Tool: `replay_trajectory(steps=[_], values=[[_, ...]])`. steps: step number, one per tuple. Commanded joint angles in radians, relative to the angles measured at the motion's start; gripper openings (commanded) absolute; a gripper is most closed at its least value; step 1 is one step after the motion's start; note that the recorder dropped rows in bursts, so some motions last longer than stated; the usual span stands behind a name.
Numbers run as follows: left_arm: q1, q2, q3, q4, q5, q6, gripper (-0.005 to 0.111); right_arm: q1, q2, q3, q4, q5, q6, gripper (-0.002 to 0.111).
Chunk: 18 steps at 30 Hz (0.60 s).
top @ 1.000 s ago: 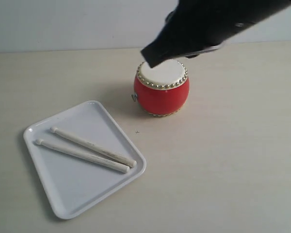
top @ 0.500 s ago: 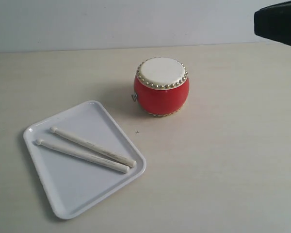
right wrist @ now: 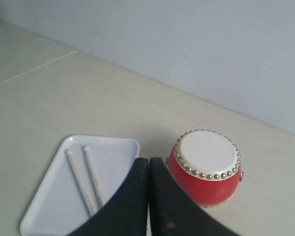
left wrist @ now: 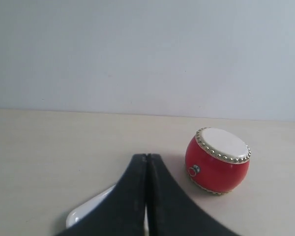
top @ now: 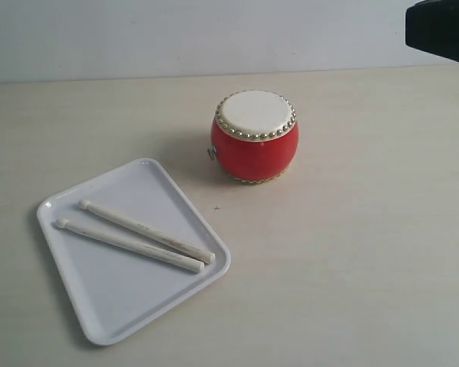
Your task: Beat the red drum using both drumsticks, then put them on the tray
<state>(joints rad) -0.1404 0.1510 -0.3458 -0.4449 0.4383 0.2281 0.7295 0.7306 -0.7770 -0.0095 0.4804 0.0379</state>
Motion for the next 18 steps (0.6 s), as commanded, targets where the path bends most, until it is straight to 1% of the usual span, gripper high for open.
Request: replay_trajectory(steps=[1,3,7,9,11,14,18], values=[[0.032,-0.025,0.016,-0.023,-0.003,0.000,0.000,-0.005,-0.006,0.005,0.002,-0.017,0.001,0.000],[0.074,-0.036,0.044,-0.017,-0.017,0.000,0.000,-0.005,-0.006,0.005,0.002,-0.017,0.001,0.000],[0.162,-0.074,0.152,-0.008,-0.124,0.000,0.000,-0.005,-0.006,0.005,0.002,-0.017,0.001,0.000],[0.193,-0.086,0.191,0.028,-0.169,0.000,0.000,-0.005,-0.006,0.005,0.002,-0.017,0.001,0.000],[0.211,-0.088,0.221,0.078,-0.201,-0.002,0.000,-0.005,-0.006,0.005,0.002,-0.017,0.001,0.000],[0.212,-0.088,0.254,0.159,-0.230,-0.002,0.000,-0.005,-0.006,0.005,0.002,-0.017,0.001,0.000],[0.212,-0.088,0.297,0.174,-0.260,0.002,0.000,-0.005,-0.006,0.005,0.002,-0.017,0.001,0.000]])
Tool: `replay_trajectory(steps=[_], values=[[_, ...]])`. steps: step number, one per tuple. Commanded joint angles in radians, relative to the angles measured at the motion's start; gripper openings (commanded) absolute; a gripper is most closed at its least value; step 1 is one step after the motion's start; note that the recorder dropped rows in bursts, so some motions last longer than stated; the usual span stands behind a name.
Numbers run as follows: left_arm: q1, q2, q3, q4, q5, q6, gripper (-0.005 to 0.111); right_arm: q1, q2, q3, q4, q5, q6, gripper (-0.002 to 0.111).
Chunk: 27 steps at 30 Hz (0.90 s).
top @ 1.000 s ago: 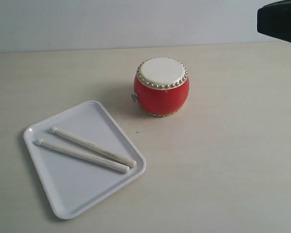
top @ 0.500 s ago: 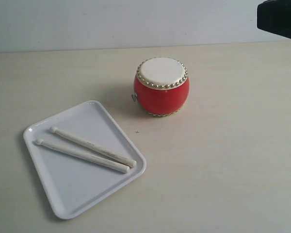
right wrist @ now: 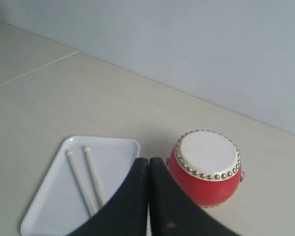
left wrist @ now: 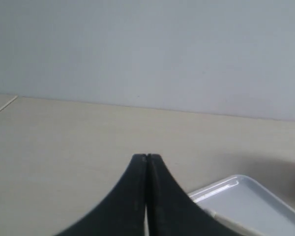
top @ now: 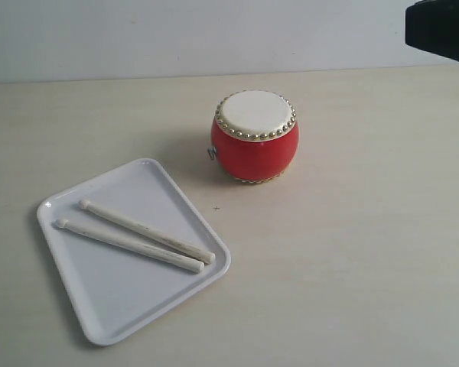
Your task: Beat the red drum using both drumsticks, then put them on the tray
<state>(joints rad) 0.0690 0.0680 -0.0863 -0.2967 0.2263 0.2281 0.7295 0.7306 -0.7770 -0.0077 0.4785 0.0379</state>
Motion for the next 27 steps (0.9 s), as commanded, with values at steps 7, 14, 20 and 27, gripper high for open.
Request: replay_trajectory(steps=[7,14,20,27], values=[[0.002,-0.068,0.086,0.149,-0.109,-0.057,0.000,-0.005,-0.006,0.005,0.000,-0.015,0.001,0.000],[0.002,-0.068,0.086,0.216,-0.133,-0.094,0.000,-0.005,-0.006,0.005,0.000,-0.011,0.001,0.000],[0.002,-0.068,0.086,0.208,-0.133,-0.162,0.000,-0.005,-0.006,0.005,0.000,-0.011,0.001,0.000],[0.002,-0.068,0.086,0.208,-0.133,-0.162,0.000,-0.005,-0.006,0.005,0.000,-0.011,0.001,0.000]])
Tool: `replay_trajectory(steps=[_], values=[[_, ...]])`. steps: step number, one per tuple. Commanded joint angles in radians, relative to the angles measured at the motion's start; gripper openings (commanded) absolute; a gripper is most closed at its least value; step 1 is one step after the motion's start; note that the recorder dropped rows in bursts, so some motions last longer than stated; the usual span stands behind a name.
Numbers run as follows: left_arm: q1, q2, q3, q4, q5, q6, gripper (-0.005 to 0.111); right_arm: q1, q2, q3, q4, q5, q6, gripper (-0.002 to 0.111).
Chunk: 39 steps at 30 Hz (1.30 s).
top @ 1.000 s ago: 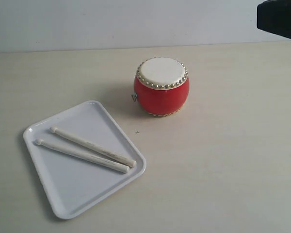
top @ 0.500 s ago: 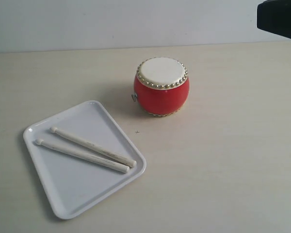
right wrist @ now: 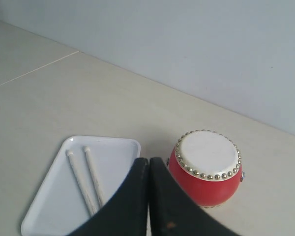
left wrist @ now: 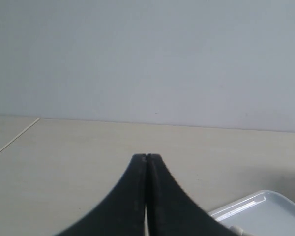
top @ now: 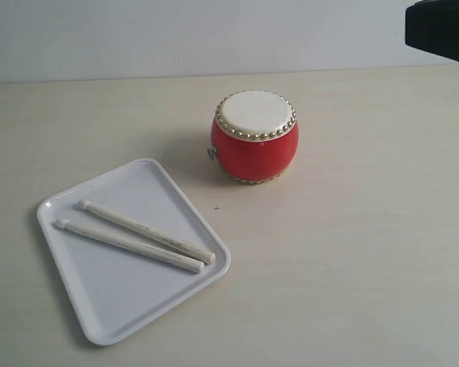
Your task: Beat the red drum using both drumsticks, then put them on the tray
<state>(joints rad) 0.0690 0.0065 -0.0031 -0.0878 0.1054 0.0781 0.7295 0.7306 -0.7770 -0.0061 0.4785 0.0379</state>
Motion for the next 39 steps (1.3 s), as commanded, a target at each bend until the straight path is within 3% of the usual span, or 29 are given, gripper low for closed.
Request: replay_trajectory(steps=[1,22,25,30,34,39], values=[[0.002,-0.006,0.003,-0.001,-0.012,-0.012,0.000,-0.005,-0.006,0.005,-0.002,-0.011,0.001,0.000],[0.002,-0.006,0.003,-0.001,-0.012,-0.009,0.000,-0.005,-0.007,0.005,-0.001,-0.011,-0.038,0.000],[0.002,-0.006,0.003,-0.001,-0.012,-0.009,0.000,-0.019,-0.017,0.011,-0.077,-0.036,-0.060,0.000],[0.002,-0.006,0.003,-0.001,-0.012,-0.009,0.000,-0.185,-0.027,0.149,-0.106,-0.340,-0.084,0.000],[0.002,-0.006,0.003,-0.001,-0.012,-0.009,0.000,-0.377,-0.069,0.326,-0.099,-0.536,-0.028,0.000],[0.002,-0.006,0.003,-0.001,-0.012,-0.009,0.000,-0.568,-0.248,0.469,-0.099,-0.553,0.109,0.000]])
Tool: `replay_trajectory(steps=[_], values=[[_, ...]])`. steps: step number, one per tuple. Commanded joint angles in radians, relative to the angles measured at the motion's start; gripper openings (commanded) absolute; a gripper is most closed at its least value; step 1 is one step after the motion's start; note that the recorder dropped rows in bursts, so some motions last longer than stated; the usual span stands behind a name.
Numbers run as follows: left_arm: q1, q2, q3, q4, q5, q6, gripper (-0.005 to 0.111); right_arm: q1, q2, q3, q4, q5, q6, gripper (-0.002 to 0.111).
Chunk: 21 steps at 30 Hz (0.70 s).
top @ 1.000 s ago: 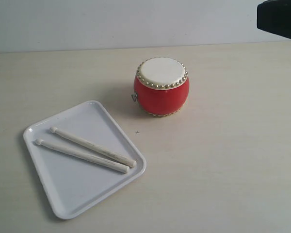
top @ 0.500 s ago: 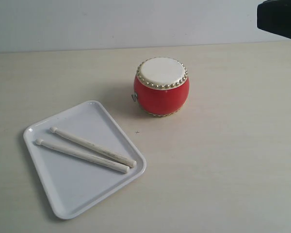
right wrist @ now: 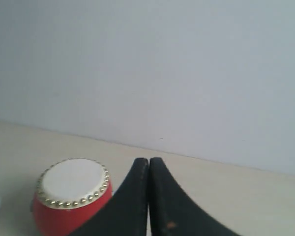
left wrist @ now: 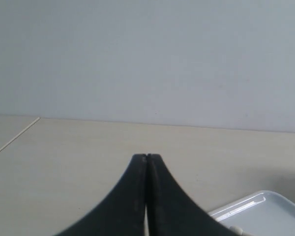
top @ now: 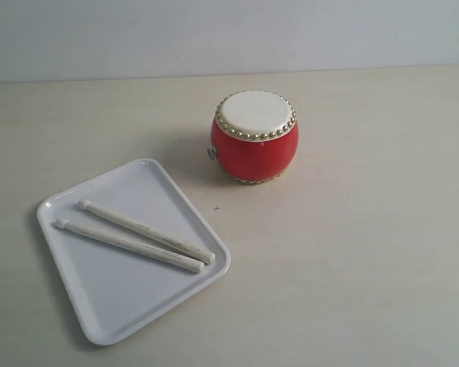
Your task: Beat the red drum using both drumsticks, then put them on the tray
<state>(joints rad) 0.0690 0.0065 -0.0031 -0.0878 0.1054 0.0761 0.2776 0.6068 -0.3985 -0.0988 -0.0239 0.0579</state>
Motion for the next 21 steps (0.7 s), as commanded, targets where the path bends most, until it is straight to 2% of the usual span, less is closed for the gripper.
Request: replay_trajectory(steps=[1,7,12,17,21], values=[[0.002,-0.006,0.003,-0.001,-0.012,-0.007,0.000,-0.135,-0.154,0.113,-0.006,-0.051,0.102,0.000],[0.002,-0.006,0.003,-0.001,-0.012,-0.007,0.000,-0.208,-0.390,0.277,-0.006,-0.053,0.104,0.000],[0.002,-0.006,0.003,-0.001,-0.012,-0.007,0.000,-0.212,-0.546,0.372,-0.006,-0.053,0.138,0.000],[0.002,-0.006,0.003,-0.001,-0.012,-0.007,0.000,-0.212,-0.587,0.398,-0.006,-0.053,0.214,0.000],[0.002,-0.006,0.003,-0.001,-0.012,-0.007,0.000,-0.212,-0.587,0.398,-0.006,0.014,0.242,0.000]])
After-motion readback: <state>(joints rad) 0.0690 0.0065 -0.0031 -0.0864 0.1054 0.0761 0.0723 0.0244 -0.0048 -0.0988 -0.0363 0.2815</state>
